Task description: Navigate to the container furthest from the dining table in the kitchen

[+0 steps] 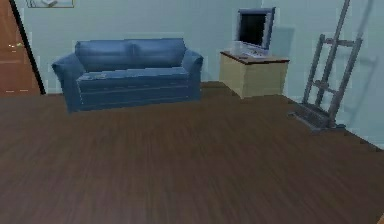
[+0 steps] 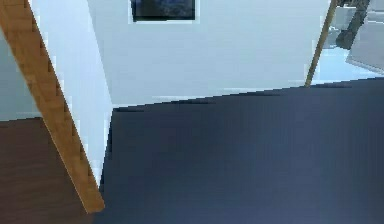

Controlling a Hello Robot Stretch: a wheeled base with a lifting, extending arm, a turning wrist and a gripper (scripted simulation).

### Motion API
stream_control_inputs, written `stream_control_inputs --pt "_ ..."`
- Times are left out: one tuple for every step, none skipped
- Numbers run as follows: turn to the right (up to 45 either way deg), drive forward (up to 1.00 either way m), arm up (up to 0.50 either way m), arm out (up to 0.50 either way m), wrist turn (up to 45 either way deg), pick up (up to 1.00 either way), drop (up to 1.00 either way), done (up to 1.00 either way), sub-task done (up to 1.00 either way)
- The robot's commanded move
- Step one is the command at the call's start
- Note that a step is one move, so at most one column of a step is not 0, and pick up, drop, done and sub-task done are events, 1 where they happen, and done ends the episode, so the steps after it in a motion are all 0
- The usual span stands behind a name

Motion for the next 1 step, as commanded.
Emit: stream_control_inputs --pt "0.0 0.60 0.00 0.00 0.0 0.00 0.00 0.00 0.00"
